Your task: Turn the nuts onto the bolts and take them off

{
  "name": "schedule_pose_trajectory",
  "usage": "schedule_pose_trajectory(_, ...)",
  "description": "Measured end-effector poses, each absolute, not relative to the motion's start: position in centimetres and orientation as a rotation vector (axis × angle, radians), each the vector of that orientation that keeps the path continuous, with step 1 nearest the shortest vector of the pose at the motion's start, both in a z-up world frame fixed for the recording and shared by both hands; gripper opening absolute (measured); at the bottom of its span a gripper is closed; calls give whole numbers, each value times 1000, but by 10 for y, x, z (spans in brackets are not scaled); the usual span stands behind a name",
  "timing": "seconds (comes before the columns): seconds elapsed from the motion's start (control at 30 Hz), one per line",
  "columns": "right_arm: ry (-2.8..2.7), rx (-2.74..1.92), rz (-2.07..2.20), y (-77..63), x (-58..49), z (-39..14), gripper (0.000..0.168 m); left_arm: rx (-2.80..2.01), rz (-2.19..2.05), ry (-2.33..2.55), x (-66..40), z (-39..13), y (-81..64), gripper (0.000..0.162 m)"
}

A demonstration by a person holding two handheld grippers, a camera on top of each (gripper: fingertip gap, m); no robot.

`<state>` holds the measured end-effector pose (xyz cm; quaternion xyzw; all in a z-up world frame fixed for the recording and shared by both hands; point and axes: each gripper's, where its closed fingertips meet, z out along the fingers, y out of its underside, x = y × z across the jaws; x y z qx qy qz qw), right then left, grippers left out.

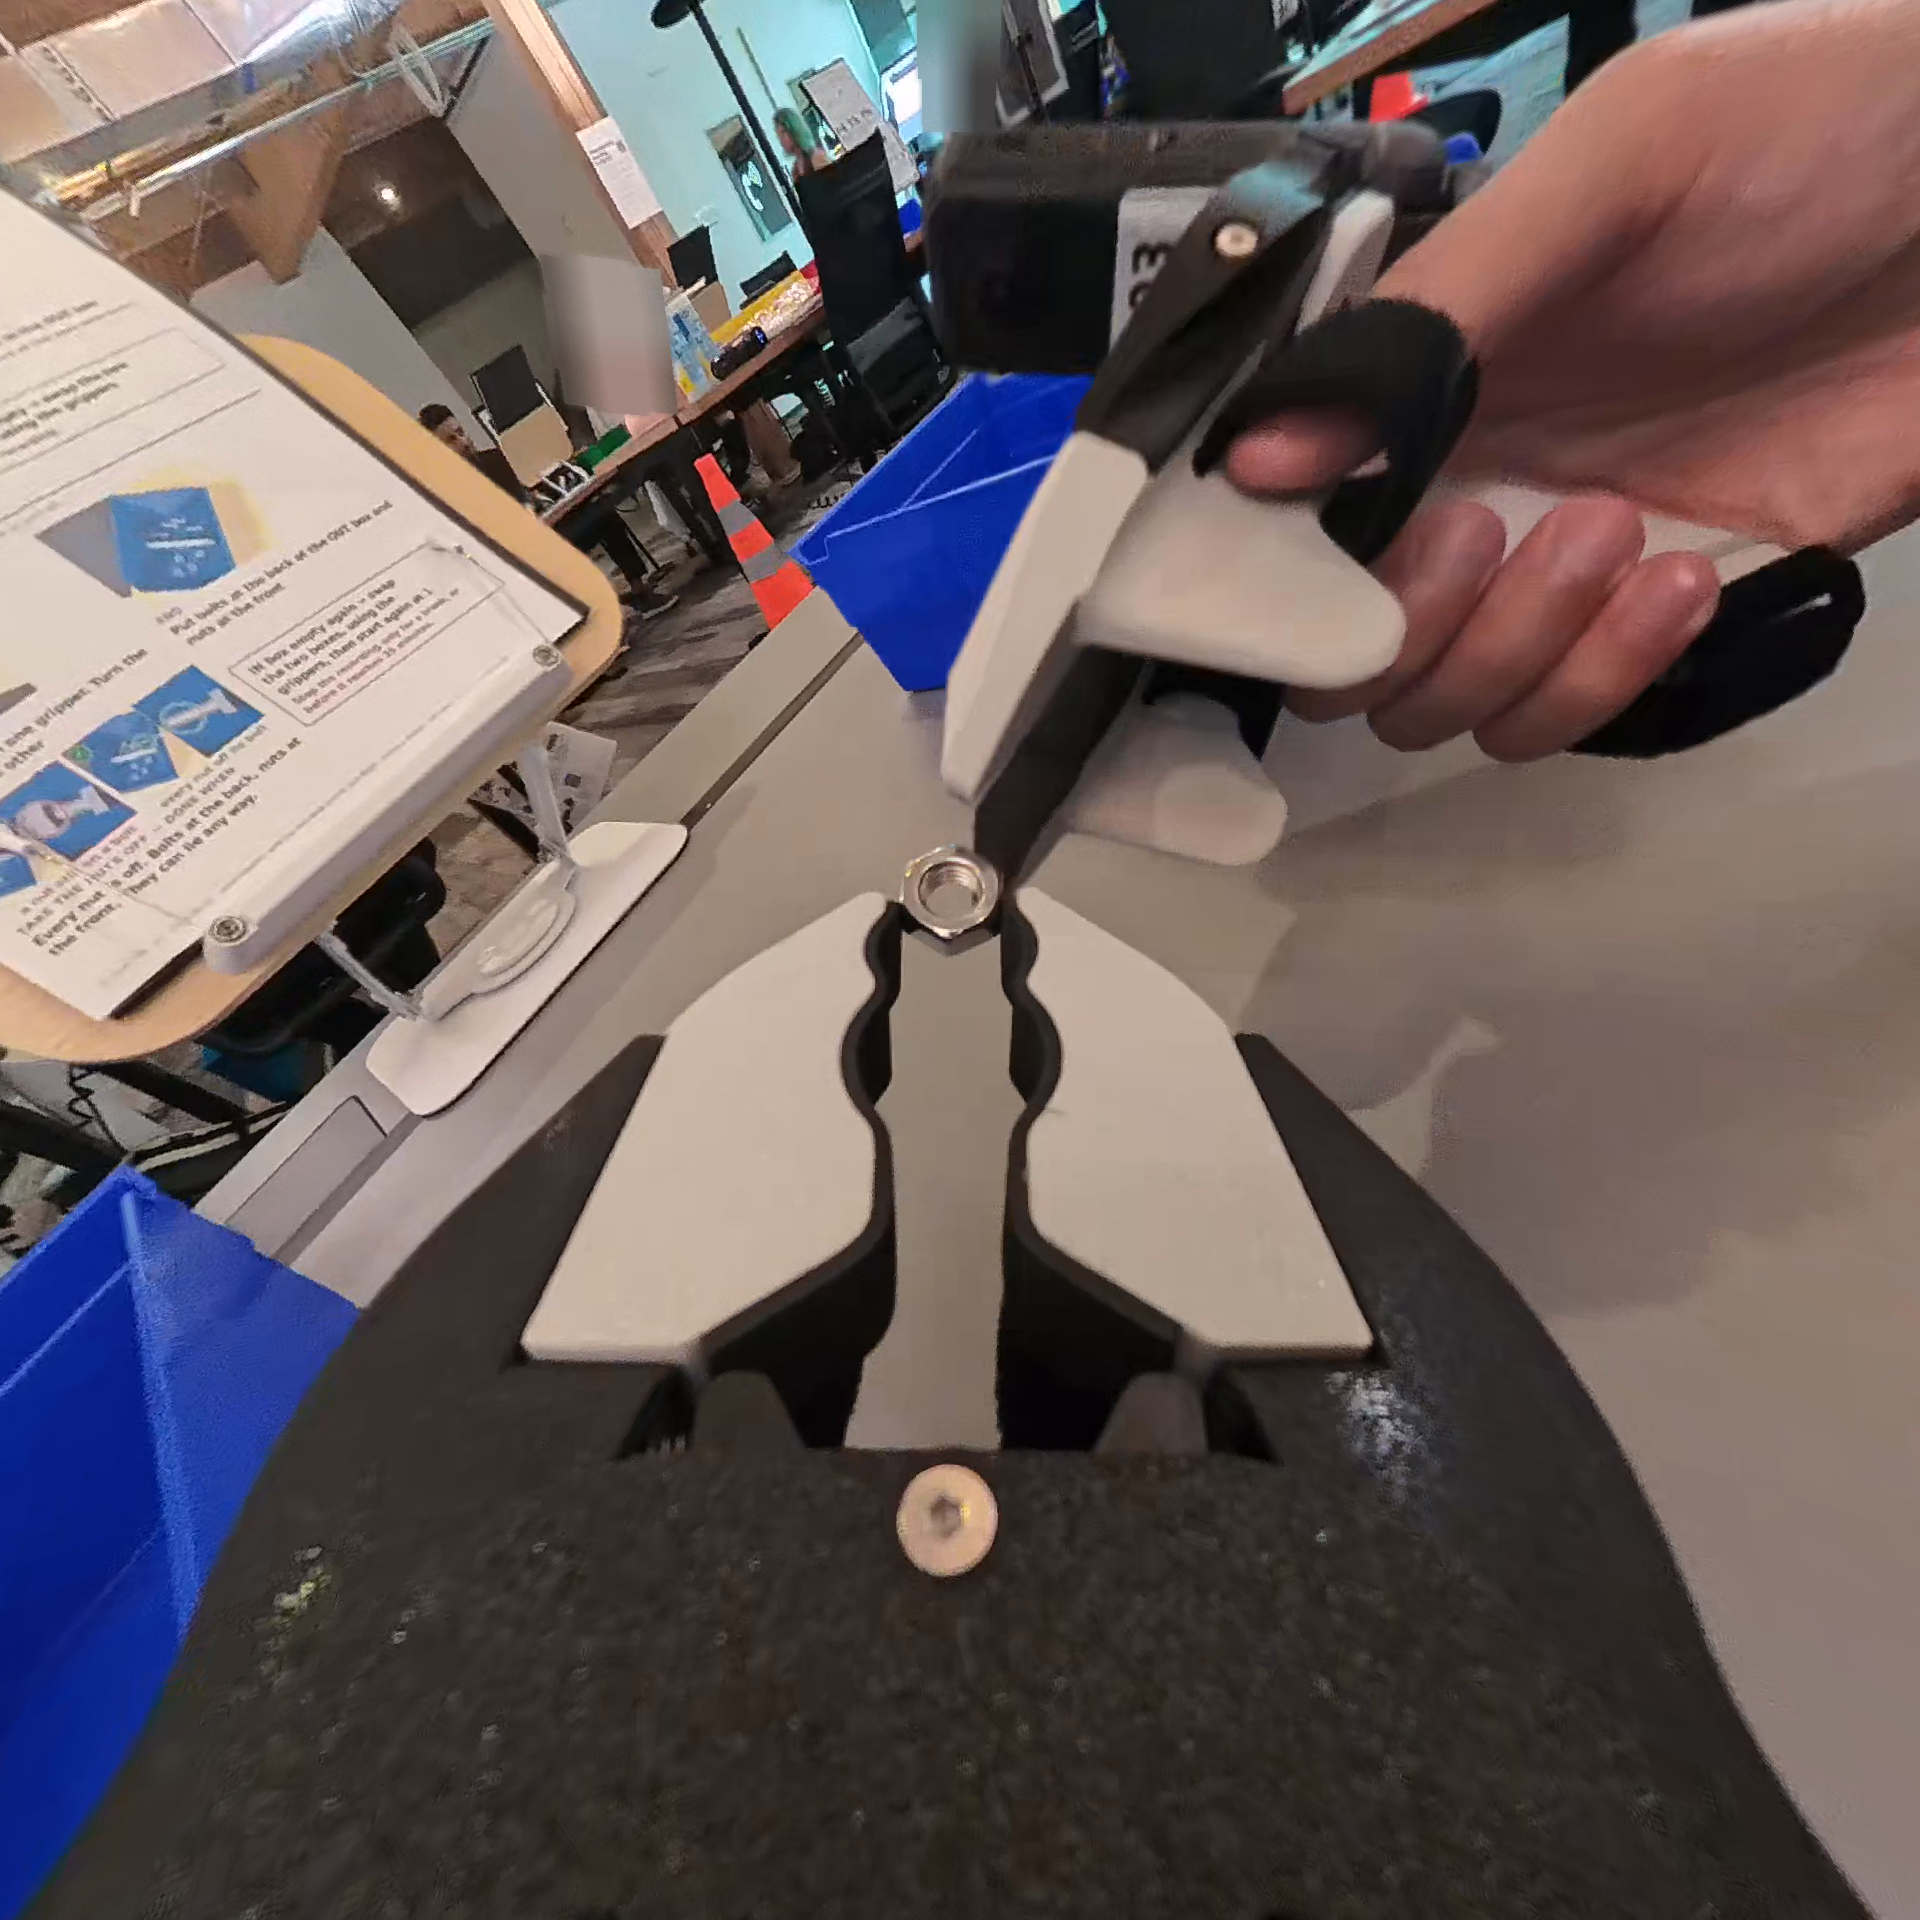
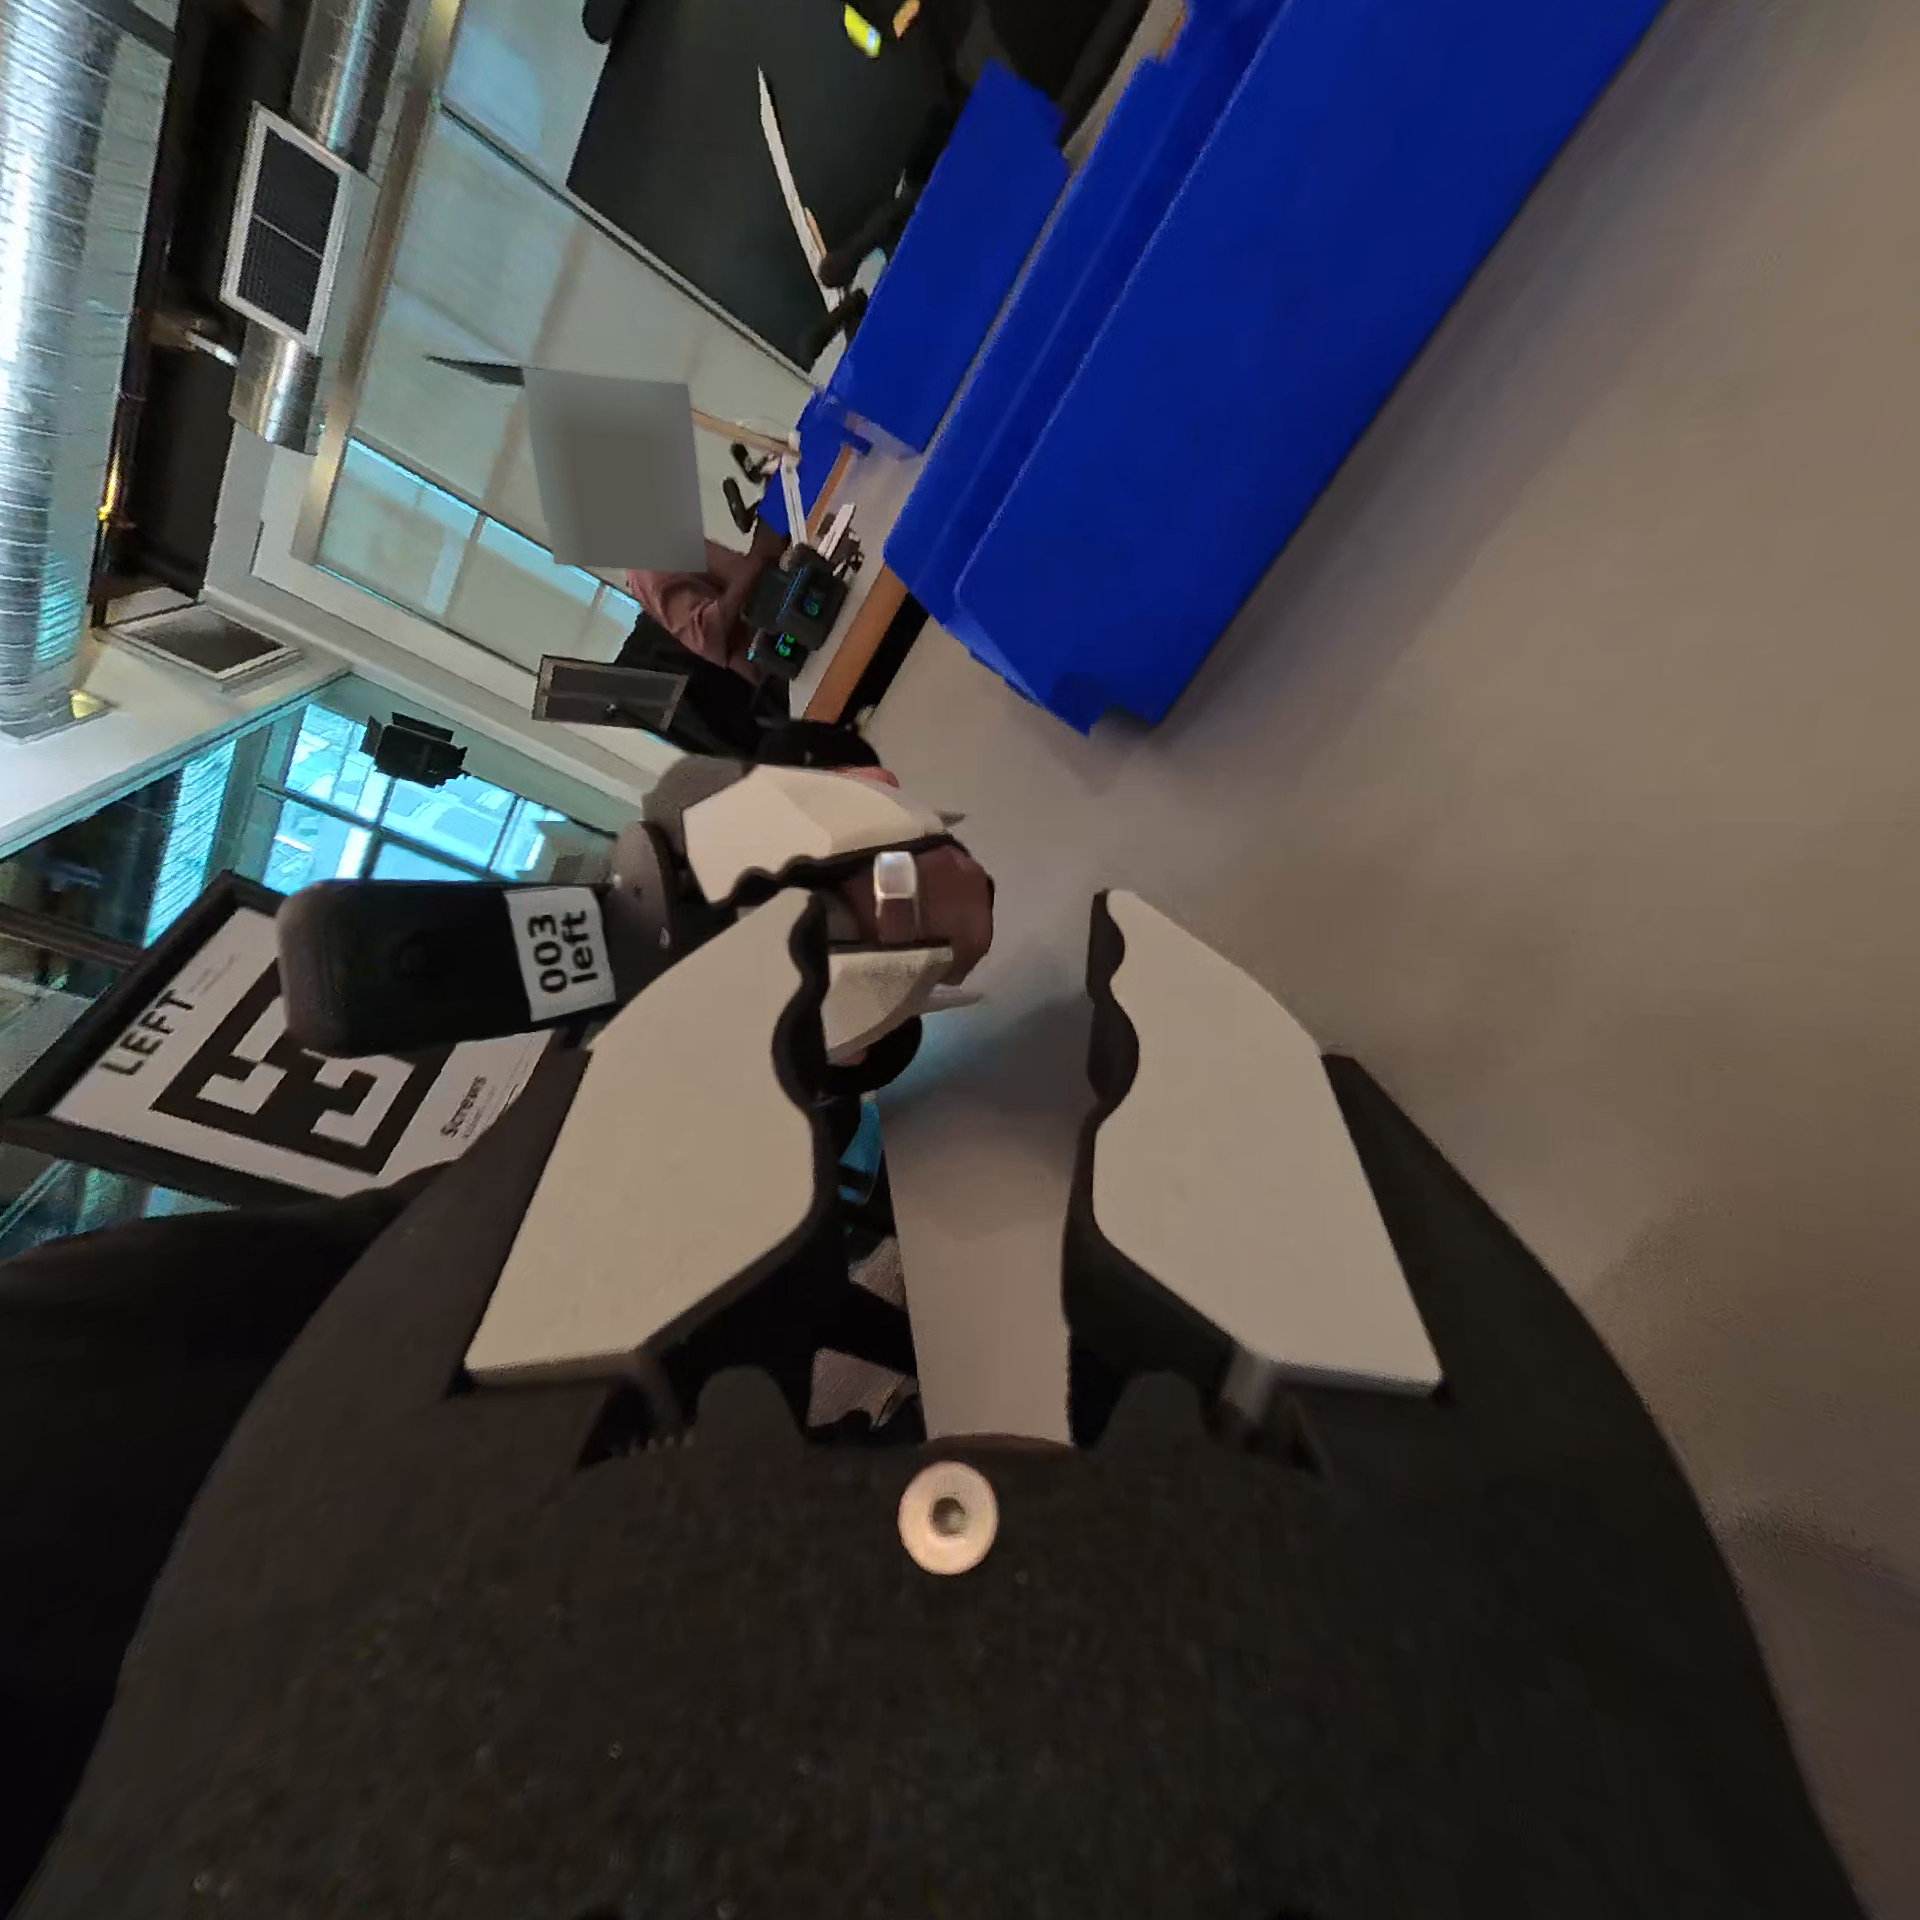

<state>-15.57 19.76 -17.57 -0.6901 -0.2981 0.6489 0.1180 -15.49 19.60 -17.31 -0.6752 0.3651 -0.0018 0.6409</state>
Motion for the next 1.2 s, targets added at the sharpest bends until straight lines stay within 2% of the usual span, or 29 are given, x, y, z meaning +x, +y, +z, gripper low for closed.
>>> schedule_pose_trajectory(0.1, -903, -1974, 1934, 189, -153, -173, 35, -1533, 26, 869, -149, -175, 193, 17)
schedule_pose_trajectory(0.23, -954, -1961, 1943, 180, -154, -171, 35, -1548, 32, 890, -144, -179, 190, 17)
schedule_pose_trajectory(0.3, -1004, -1970, 1940, 173, -154, -173, 26, -1560, 70, 897, -145, -180, 191, 17)
schedule_pose_trajectory(0.37, -1031, -1958, 1886, 174, -153, -174, 8, -1542, 44, 890, -142, -176, 188, 17)
schedule_pose_trajectory(0.6, -1022, -1941, 1931, 175, -152, -173, 8, -1571, 41, 873, -142, -177, 188, 16)
schedule_pose_trajectory(0.73, -1015, -1903, 1883, 189, -144, -159, 8, -1691, -198, 792, -138, -174, 183, 24)
schedule_pose_trajectory(0.87, -1101, -1728, 1556, 224, -109, -100, 8, -1747, -428, 627, -148, -165, 184, 31)
schedule_pose_trajectory(1.03, -944, -1699, 771, 327, -6, -52, 8, -1851, -528, 469, -163, -172, 193, 36)
schedule_pose_trajectory(1.1, -854, -1809, 595, 363, 35, -67, 8, -1861, -515, 465, -166, -174, 195, 36)
schedule_pose_trajectory(1.2, -842, -2046, 385, 399, 73, -129, 8, -1883, -467, 471, -168, -180, 198, 36)
